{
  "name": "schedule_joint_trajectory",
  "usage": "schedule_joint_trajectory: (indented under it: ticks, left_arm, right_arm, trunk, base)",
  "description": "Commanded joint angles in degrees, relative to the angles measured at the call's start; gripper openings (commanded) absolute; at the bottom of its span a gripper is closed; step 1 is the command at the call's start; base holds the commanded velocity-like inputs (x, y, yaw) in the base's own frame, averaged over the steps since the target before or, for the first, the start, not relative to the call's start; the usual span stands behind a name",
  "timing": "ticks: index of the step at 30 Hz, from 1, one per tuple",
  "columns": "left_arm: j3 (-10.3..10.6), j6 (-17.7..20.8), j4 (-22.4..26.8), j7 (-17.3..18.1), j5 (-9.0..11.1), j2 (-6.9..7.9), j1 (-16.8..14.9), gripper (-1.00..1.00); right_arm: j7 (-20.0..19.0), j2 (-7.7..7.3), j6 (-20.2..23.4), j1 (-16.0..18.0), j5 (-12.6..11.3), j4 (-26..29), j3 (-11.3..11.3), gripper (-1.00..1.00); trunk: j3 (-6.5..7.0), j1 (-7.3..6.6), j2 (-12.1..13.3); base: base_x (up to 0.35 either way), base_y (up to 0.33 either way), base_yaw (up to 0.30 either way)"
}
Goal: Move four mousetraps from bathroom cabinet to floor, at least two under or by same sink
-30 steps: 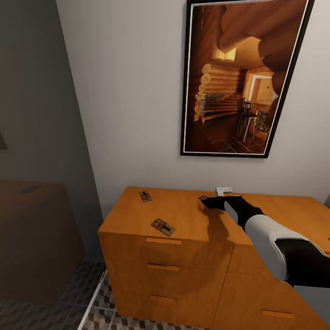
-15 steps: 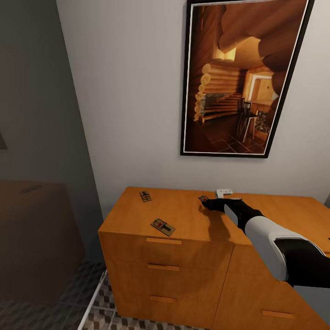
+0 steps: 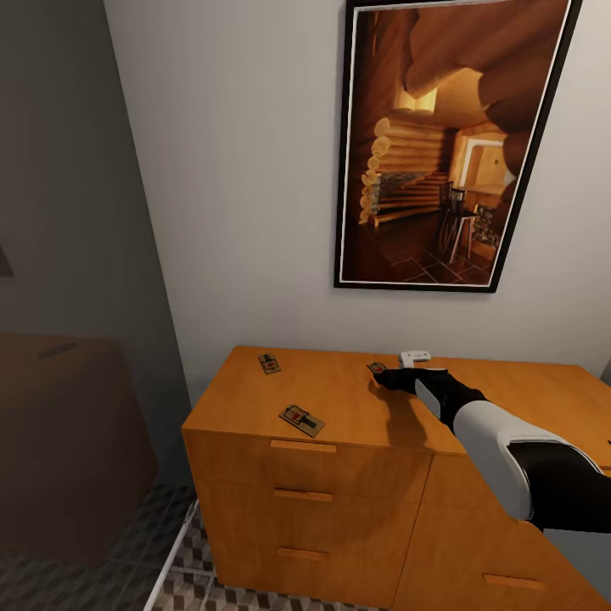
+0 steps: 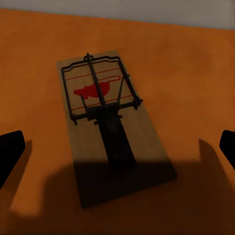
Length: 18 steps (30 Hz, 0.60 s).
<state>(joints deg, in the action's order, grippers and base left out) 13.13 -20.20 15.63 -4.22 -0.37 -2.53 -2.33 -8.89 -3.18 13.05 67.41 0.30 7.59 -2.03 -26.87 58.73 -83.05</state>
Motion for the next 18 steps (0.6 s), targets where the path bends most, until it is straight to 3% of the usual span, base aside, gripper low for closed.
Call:
schedule_joint_trajectory:
  ticks: [1, 18]
  left_arm:
    - [0.4, -0.2, -0.1, -0.4, 0.0, 0.01, 0.0, 1.0]
    - [0.4, -0.2, -0.4, -0.4, -0.1, -0.17, 0.0, 1.0]
  right_arm:
    - [-0.2, -0.04, 0.3, 0.0, 0.0, 0.1, -0.2, 1.0]
    - [-0.2, -0.1, -0.4, 0.0, 0.0, -1.2, -0.2, 1.0]
  trunk:
    - [-0.06, 0.0, 0.0]
    - [-0.06, 0.0, 0.0]
  base:
    - [0.0, 0.0, 0.0]
    - [0.0, 0.0, 0.0]
